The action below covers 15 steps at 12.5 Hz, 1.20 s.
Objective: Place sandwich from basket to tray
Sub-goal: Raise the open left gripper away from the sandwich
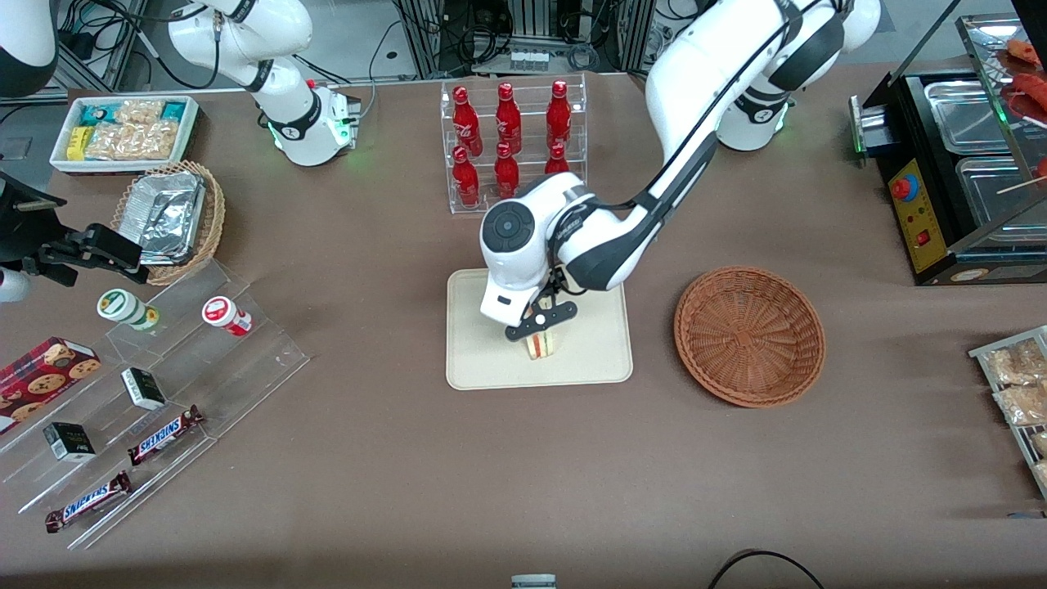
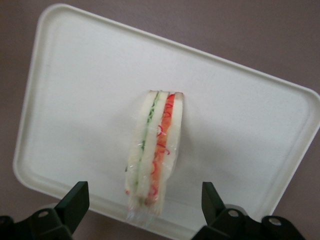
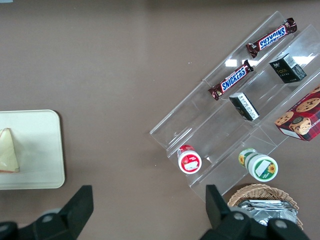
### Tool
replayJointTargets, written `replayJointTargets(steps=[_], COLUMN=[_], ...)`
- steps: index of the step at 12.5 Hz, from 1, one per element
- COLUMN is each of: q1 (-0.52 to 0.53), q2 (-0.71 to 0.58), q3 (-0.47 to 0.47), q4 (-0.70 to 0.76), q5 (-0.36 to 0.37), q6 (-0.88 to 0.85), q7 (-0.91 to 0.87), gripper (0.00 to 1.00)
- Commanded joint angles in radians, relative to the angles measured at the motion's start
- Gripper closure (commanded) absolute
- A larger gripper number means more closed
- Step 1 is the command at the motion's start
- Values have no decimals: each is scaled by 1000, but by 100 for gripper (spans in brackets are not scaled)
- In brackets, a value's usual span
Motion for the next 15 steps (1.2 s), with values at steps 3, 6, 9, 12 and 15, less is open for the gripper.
replayJointTargets(steps=[3,6,9,12,15], q1=[70,123,220,312,401], q2=[-150,-189,-250,-288,-394], q3=[1,3,3,3,0], q4=[-14,-14,-30,-81,-200], q5=[-2,-63,-82,-79,-85], q6=[-162,-272,-384,-406,-398], q7=[160,166,332,384,540], gripper=[0,0,0,0,0])
